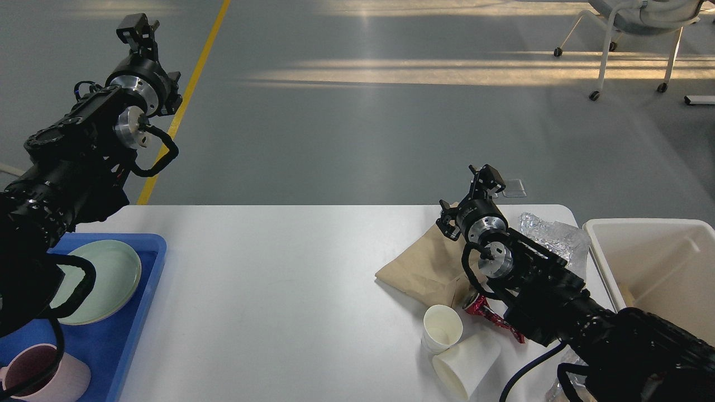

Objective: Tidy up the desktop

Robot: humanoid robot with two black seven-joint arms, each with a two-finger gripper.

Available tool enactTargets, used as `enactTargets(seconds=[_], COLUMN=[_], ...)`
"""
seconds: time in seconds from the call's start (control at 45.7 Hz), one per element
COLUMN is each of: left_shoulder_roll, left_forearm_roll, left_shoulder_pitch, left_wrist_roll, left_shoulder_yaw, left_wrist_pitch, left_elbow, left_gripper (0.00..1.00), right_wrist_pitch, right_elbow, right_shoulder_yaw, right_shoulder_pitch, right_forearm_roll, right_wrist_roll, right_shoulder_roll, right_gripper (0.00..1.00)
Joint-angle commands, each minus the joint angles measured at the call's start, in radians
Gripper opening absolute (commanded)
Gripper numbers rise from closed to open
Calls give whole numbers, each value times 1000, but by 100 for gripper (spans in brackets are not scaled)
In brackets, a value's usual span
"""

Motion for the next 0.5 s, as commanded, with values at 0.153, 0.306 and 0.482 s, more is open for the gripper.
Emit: enactTargets(seconds=[0.153,0.306,0.482], left_shoulder_roll=[-33,-39,-56], left_forearm_roll=[2,2,2], left_shoulder_pitch=[29,45,46], left_wrist_roll=[-2,0,-2], left_shoulder_yaw=[0,-1,-5], left_wrist_pitch=[0,0,-3], left_elbow=[0,-2,-2], left_gripper=[94,94,94], right_wrist_pitch=[-1,0,0], right_elbow=[0,0,0], right_shoulder_yaw=[0,-1,0], right_shoulder_pitch=[0,0,0], right_forearm_roll=[0,0,0], right_wrist_roll=[0,0,0], right_shoulder_roll=[0,0,0], right_gripper=[100,100,100])
